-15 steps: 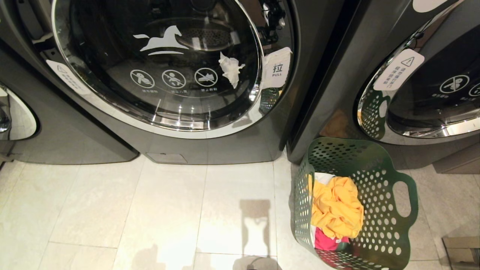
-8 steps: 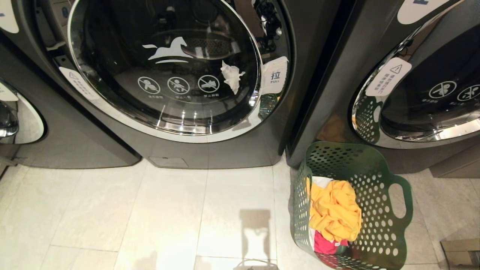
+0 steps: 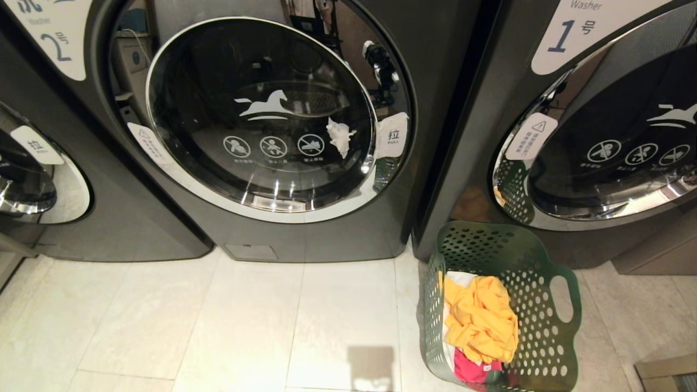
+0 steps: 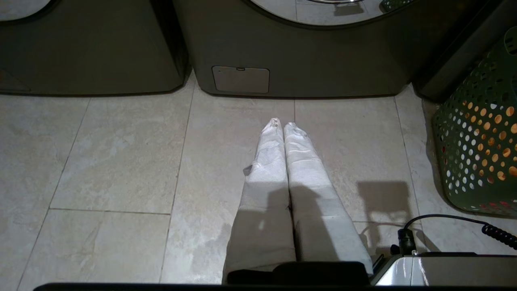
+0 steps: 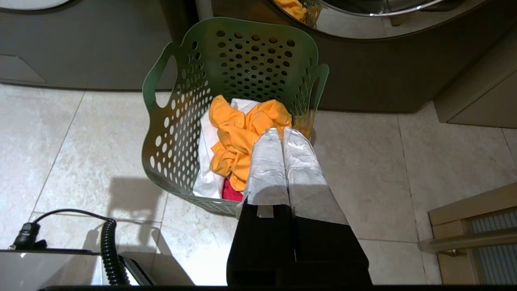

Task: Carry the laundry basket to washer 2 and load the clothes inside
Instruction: Open the lid of the washing machine

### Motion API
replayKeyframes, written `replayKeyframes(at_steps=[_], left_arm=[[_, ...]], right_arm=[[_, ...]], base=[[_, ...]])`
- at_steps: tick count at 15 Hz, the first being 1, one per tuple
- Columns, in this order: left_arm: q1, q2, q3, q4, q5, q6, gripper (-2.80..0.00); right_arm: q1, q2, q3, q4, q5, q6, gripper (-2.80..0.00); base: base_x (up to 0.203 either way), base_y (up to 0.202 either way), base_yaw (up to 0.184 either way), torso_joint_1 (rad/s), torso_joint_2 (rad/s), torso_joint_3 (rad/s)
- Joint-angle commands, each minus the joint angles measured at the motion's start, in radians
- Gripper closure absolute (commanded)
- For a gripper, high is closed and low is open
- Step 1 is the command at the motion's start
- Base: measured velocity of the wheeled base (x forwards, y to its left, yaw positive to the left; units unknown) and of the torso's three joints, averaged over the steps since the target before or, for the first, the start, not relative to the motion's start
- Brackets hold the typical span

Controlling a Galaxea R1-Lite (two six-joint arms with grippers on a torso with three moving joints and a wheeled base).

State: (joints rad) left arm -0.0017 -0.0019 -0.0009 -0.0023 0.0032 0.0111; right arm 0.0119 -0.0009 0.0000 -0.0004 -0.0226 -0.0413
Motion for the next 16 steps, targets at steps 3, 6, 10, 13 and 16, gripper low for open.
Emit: replayKeyframes(at_steps=[3, 6, 10, 13, 16], left_arm=[[0.0, 0.002, 0.0, -0.001, 0.0, 0.0, 0.0], [0.0, 0.002, 0.001, 0.001, 0.001, 0.0, 0.0], [0.0, 0.002, 0.001, 0.001, 0.001, 0.0, 0.0], [0.0, 0.002, 0.001, 0.001, 0.001, -0.002, 0.0], [0.0, 0.002, 0.001, 0.001, 0.001, -0.002, 0.0]], right_arm=[[0.0, 0.001, 0.0, -0.001, 0.0, 0.008, 0.0], [0.0, 0.001, 0.0, -0.001, -0.002, 0.014, 0.0], [0.0, 0.001, 0.0, -0.001, 0.0, 0.014, 0.0], [0.0, 0.001, 0.0, -0.001, 0.0, 0.014, 0.0], [0.0, 0.001, 0.0, -0.001, 0.0, 0.014, 0.0]], base=[[0.0, 0.0, 0.0, 0.0, 0.0, 0.2], [0.0, 0.0, 0.0, 0.005, 0.01, 0.203], [0.0, 0.0, 0.0, 0.003, 0.0, 0.207], [0.0, 0.0, 0.0, 0.001, 0.0, 0.21], [0.0, 0.0, 0.0, 0.001, 0.0, 0.171]])
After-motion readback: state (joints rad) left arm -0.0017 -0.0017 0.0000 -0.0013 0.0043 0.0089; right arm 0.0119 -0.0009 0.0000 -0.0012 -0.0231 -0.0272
